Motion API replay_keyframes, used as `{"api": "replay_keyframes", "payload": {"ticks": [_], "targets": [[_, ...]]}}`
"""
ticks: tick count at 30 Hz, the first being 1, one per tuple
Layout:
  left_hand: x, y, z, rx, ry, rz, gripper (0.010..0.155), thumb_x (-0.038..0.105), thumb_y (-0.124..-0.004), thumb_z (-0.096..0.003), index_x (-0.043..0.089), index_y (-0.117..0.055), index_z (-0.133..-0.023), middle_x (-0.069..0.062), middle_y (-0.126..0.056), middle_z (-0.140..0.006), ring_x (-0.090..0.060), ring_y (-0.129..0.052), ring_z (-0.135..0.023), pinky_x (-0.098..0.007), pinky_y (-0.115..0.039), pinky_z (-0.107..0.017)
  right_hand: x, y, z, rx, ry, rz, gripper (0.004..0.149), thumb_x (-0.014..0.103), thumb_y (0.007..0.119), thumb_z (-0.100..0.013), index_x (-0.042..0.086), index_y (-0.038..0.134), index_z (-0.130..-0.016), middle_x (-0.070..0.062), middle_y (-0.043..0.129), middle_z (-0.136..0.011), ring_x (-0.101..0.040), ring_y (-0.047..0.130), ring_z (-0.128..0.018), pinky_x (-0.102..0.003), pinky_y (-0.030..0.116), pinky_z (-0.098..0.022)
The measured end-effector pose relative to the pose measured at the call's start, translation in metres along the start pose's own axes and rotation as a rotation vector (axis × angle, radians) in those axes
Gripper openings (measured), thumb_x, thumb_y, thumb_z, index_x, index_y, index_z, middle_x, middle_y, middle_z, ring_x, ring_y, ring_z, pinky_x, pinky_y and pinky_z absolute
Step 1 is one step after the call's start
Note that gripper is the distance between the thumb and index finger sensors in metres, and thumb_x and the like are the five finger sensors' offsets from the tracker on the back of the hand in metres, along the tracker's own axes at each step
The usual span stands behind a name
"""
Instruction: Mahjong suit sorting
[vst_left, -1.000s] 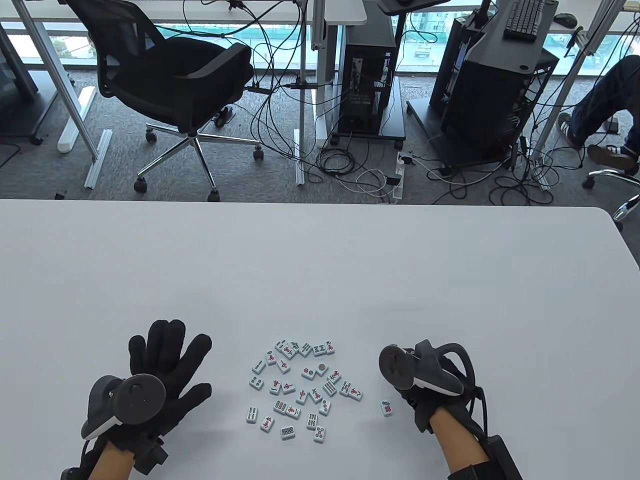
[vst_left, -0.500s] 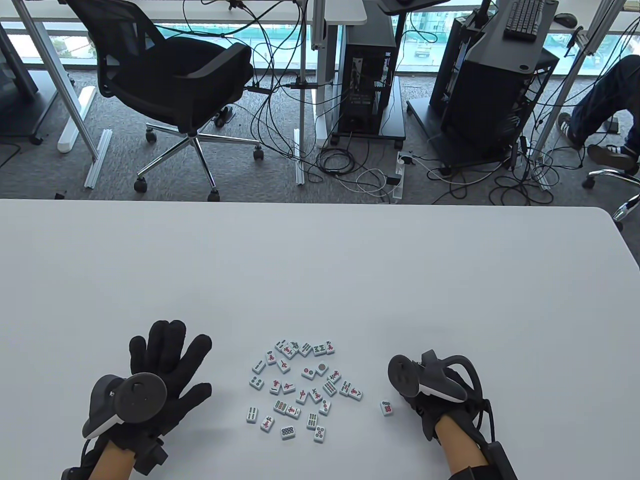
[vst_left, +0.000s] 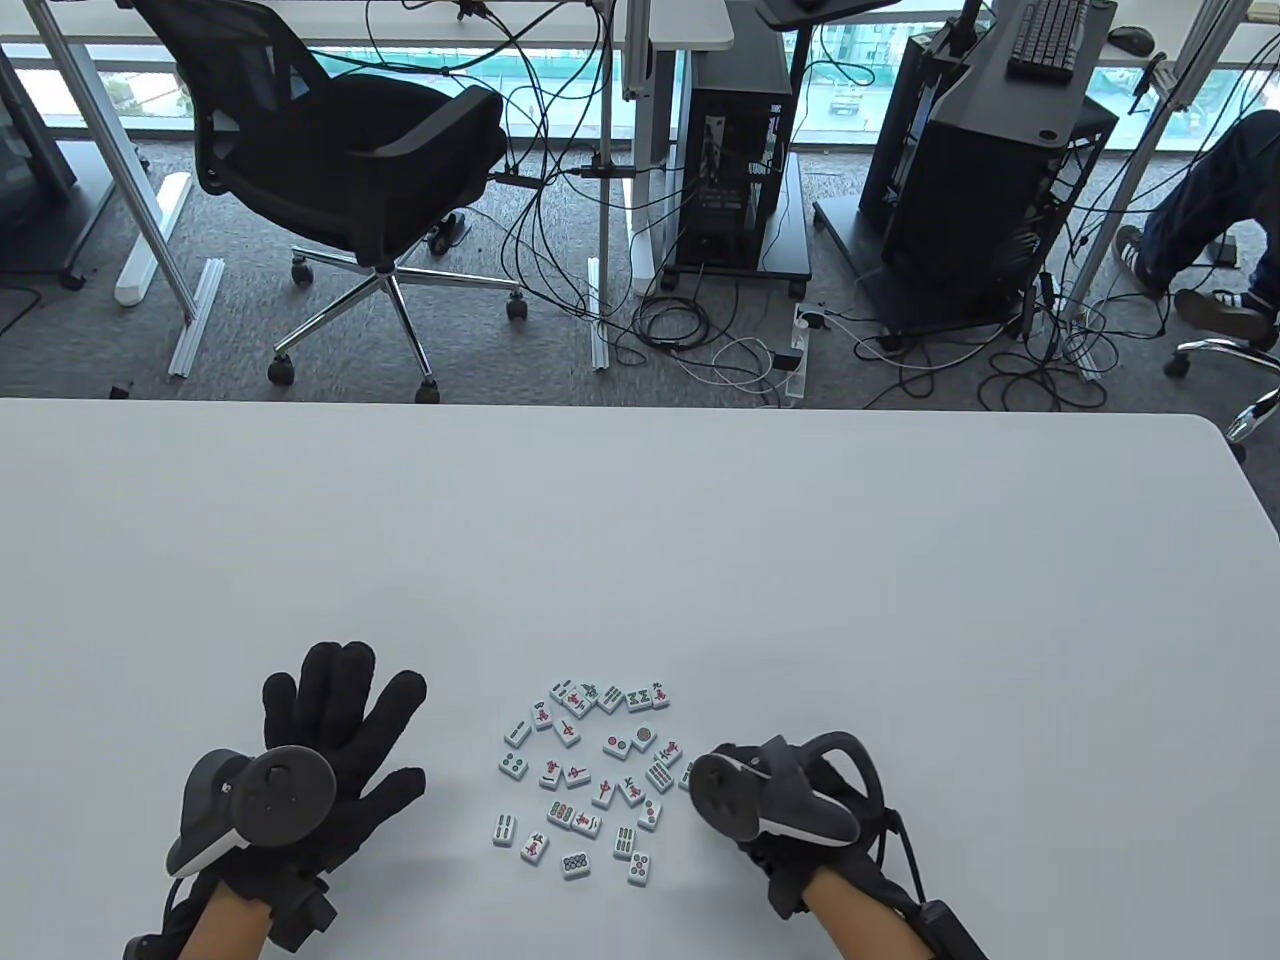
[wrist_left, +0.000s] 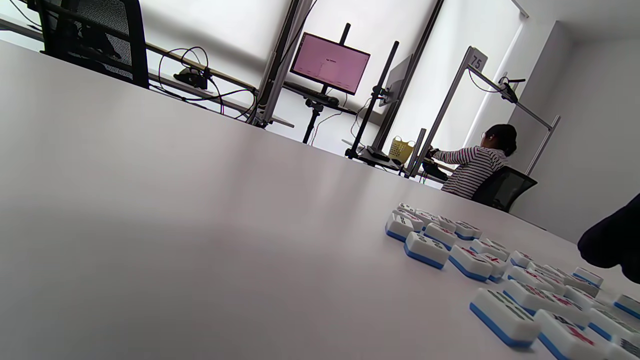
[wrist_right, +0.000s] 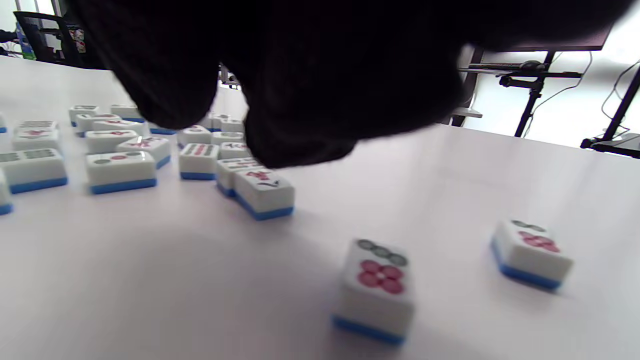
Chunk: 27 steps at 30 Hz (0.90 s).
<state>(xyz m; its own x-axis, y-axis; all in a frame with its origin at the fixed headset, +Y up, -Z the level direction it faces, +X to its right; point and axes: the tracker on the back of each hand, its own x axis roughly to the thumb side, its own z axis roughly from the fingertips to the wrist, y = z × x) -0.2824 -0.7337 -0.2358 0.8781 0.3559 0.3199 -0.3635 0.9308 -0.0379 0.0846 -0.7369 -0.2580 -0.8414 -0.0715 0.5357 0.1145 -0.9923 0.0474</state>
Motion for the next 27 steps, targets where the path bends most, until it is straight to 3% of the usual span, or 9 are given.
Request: {"api": "replay_keyframes", "payload": {"ticks": [4,9,15,19,23,27], "targets": [[0.001,-0.001,0.0,0.0,0.0,-0.007,0.078,0.076,-0.052,-0.0453,0.051,-0.017,-0.11,0.023,0.019,-0.108,-0.01,0.024,-0.105,-0.05,0.013,-0.071,0.034,0.003,-0.003,0.016,-0.068,0.033,0.05,0.047,0.08,-0.044,0.006,0.091,-0.069,-0.004,0.098,-0.036,-0.014,0.091,-0.009,-0.027,0.081,-0.006],[0.002,-0.001,-0.001,-0.002,-0.002,-0.007,0.078,0.076,-0.052,-0.0453,0.051,-0.017,-0.11,0.023,0.019,-0.108,-0.01,0.024,-0.105,-0.05,0.013,-0.071,0.055,0.011,-0.005,0.038,-0.123,0.14,0.05,0.049,0.08,-0.044,0.006,0.092,-0.066,-0.003,0.098,-0.034,-0.013,0.09,-0.006,-0.027,0.08,-0.004],[0.002,-0.001,-0.001,-0.005,-0.003,-0.006,0.078,0.076,-0.052,-0.0453,0.051,-0.016,-0.11,0.023,0.019,-0.108,-0.01,0.024,-0.105,-0.05,0.013,-0.072,0.048,0.014,0.003,0.007,-0.126,0.214,0.047,0.045,0.078,-0.045,0.006,0.091,-0.068,-0.003,0.098,-0.035,-0.013,0.09,-0.008,-0.027,0.081,-0.005],[0.003,-0.002,-0.001,-0.007,-0.007,-0.005,0.078,0.076,-0.052,-0.0452,0.051,-0.017,-0.11,0.023,0.019,-0.108,-0.01,0.024,-0.105,-0.05,0.013,-0.071,0.037,0.012,0.009,-0.002,-0.117,0.216,0.049,0.043,0.081,-0.044,0.005,0.088,-0.075,-0.005,0.099,-0.04,-0.014,0.092,-0.011,-0.028,0.082,-0.008],[0.003,-0.003,-0.001,-0.011,-0.005,-0.008,0.078,0.076,-0.052,-0.0454,0.051,-0.016,-0.11,0.023,0.019,-0.108,-0.01,0.024,-0.105,-0.05,0.013,-0.071,0.035,0.011,0.012,0.055,-0.107,0.047,0.051,0.04,0.083,-0.044,0.004,0.086,-0.079,-0.006,0.099,-0.042,-0.015,0.092,-0.012,-0.028,0.082,-0.009],[0.003,-0.003,-0.001,-0.015,-0.002,-0.01,0.078,0.076,-0.052,-0.0454,0.05,-0.016,-0.11,0.023,0.019,-0.108,-0.01,0.024,-0.105,-0.05,0.013,-0.071,0.04,0.016,0.009,0.127,-0.108,0.06,0.056,0.04,0.085,-0.043,0.003,0.082,-0.084,-0.006,0.098,-0.043,-0.015,0.091,-0.013,-0.028,0.081,-0.009]]}}
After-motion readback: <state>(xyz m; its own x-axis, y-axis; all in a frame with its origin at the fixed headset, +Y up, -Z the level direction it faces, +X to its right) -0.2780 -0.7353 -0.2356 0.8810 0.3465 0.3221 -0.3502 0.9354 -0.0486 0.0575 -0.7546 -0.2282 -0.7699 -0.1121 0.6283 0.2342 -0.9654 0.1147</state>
